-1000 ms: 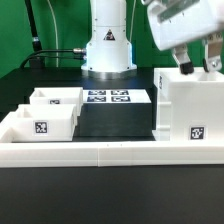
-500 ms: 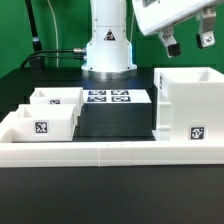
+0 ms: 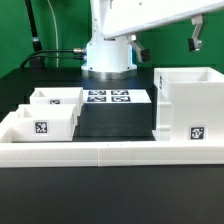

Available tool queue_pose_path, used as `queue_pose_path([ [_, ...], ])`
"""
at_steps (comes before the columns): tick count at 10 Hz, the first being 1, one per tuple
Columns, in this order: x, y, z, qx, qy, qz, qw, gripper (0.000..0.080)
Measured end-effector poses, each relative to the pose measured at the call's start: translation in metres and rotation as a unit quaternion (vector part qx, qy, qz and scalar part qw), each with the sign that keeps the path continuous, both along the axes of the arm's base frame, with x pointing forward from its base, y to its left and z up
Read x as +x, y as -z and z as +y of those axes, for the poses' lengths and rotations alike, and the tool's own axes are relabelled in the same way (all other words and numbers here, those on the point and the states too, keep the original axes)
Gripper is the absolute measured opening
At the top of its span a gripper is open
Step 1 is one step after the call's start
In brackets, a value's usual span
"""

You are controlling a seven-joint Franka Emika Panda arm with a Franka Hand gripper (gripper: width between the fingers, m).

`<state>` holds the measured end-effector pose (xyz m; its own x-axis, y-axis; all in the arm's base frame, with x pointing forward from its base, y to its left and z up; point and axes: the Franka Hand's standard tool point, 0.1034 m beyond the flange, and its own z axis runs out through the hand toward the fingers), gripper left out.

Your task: Assemble drawer

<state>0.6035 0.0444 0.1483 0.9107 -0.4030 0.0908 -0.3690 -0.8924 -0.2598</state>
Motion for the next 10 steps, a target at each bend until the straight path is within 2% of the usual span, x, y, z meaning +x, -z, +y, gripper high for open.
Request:
queue_pose_path([
  [1, 0.000, 0.002, -0.011, -0.009, -0.035, -0.007, 0.999, 0.0649],
  [3, 0.000, 0.002, -0.008, -0.025, -0.103, -0.019, 0.994, 0.0649],
  [6, -0.001, 0.003, -0.012, -0.046, -0.191, -0.035, 0.980, 0.0649],
  [7, -0.011, 0.010, -0.022, -0.068, -0.223, -0.026, 0.972, 0.0649],
  [8, -0.028, 0.023, -0.040, -0.072, -0.198, -0.006, 0.978, 0.0649],
  [10, -0.047, 0.040, -0.072, -0.075, -0.175, 0.013, 0.982, 0.0649],
])
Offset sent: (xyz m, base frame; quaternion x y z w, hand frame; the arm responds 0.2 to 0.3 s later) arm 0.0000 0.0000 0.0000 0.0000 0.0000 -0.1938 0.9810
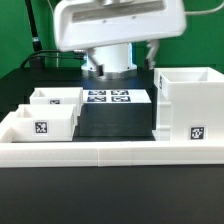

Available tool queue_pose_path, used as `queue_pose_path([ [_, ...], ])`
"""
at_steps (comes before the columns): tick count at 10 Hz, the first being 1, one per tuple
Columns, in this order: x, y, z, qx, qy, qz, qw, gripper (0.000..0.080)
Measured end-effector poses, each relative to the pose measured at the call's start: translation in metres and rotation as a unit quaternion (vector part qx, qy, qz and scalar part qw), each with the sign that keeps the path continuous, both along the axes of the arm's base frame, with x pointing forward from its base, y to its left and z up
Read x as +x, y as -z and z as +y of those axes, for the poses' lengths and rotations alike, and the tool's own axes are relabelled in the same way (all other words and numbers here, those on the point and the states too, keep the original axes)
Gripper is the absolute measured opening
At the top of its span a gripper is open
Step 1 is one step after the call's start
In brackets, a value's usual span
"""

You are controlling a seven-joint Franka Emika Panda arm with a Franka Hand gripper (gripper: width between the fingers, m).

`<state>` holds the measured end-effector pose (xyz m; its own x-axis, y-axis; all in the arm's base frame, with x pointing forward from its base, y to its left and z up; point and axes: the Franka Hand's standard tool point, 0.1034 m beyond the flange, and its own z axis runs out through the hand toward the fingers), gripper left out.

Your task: Assemble drawer

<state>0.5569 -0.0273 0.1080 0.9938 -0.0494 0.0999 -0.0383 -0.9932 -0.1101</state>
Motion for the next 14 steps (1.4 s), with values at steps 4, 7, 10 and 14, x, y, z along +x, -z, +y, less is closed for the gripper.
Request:
queue_pose_path([
  [4, -0.017, 0.017, -0.027, -0.010, 0.003, 0.006, 1.000, 0.0649],
  [7, -0.017, 0.018, -0.027, -0.010, 0.003, 0.006, 1.000, 0.0649],
  [10, -0.031, 0.032, -0.040, -0.014, 0.009, 0.037, 0.999, 0.0649],
  [14, -0.037, 0.054, -0.060, -0.030, 0.018, 0.038, 0.999, 0.0649],
])
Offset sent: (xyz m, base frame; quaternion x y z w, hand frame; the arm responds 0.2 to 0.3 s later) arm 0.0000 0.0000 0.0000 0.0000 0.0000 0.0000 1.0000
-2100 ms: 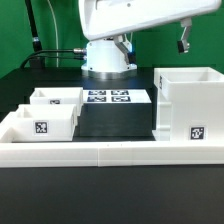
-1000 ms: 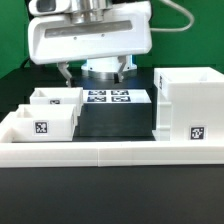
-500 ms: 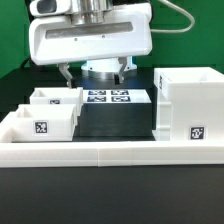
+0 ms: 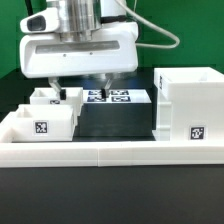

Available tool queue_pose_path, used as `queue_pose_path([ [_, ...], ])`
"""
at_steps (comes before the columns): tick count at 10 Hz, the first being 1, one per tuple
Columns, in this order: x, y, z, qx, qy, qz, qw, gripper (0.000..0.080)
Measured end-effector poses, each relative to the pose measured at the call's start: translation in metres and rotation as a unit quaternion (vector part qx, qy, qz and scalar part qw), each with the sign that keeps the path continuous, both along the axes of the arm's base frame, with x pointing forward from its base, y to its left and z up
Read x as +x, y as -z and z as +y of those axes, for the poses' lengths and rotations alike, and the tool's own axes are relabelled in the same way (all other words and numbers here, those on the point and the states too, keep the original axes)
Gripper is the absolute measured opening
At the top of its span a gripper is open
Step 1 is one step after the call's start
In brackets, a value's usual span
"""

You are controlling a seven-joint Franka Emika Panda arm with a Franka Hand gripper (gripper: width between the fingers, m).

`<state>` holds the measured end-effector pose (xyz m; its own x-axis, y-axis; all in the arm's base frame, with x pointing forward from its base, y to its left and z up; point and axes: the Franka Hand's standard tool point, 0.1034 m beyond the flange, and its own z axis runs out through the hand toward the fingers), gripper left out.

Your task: Assemble drawer

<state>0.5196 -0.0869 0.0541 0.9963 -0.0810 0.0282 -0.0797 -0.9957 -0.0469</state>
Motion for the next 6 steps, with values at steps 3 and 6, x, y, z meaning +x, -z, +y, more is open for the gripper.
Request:
queue_pose_path([
  [3, -0.002, 0.013, -0.008, -0.008, -0.005, -0.001, 1.000, 0.0649],
  [6, -0.005, 0.035, -0.016, -0.023, -0.005, -0.008, 1.000, 0.0649],
])
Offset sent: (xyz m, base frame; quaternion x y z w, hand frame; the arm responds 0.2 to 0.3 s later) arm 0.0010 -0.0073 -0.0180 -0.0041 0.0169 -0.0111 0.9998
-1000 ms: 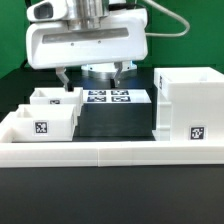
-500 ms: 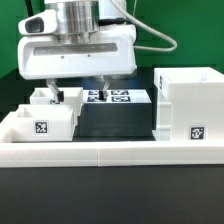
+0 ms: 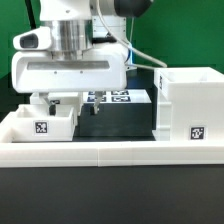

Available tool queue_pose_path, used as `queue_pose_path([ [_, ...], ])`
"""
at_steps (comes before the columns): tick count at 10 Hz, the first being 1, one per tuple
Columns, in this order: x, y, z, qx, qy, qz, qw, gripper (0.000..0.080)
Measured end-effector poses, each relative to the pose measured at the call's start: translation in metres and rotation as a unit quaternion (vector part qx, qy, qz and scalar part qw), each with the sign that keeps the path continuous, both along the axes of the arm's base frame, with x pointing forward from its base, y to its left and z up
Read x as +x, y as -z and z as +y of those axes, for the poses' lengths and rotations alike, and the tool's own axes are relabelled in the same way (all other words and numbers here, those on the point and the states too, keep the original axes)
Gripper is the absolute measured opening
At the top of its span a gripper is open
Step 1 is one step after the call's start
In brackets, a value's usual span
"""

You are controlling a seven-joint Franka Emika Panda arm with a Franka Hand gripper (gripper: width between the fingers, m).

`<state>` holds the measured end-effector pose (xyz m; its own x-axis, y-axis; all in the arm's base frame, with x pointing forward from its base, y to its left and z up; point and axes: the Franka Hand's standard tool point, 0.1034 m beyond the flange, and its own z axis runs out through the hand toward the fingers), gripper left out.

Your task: Assemble drawer

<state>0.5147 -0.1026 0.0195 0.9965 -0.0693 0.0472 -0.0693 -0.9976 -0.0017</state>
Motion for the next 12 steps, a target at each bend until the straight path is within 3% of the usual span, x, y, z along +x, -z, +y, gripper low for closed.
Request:
queue_pose_path([
  [2, -0.0025, 0.0097, -0.0029, -0.006, 0.000, 0.000, 1.000, 0.0649],
  [6, -0.0036, 0.0132, 0.0003, -0.010, -0.003, -0.006, 1.000, 0.0649],
  [7, -0.0035, 0.0133, 0.0013, -0.010, -0.004, -0.007, 1.000, 0.0523],
  [8, -0.0035, 0.0133, 0.0011, -0.010, -0.004, -0.007, 1.000, 0.0523],
  [9, -0.0035, 0.0133, 0.0011, -0.010, -0.004, -0.007, 1.000, 0.0332],
  [10, -0.0035, 0.0133, 0.0011, -0.010, -0.004, -0.007, 1.000, 0.0332],
  [11, -0.0035, 0.0133, 0.0011, -0.010, -0.004, -0.007, 1.000, 0.0139],
  [12, -0.0030, 0.0134, 0.0037, -0.009, -0.006, -0.007, 1.000, 0.0041],
])
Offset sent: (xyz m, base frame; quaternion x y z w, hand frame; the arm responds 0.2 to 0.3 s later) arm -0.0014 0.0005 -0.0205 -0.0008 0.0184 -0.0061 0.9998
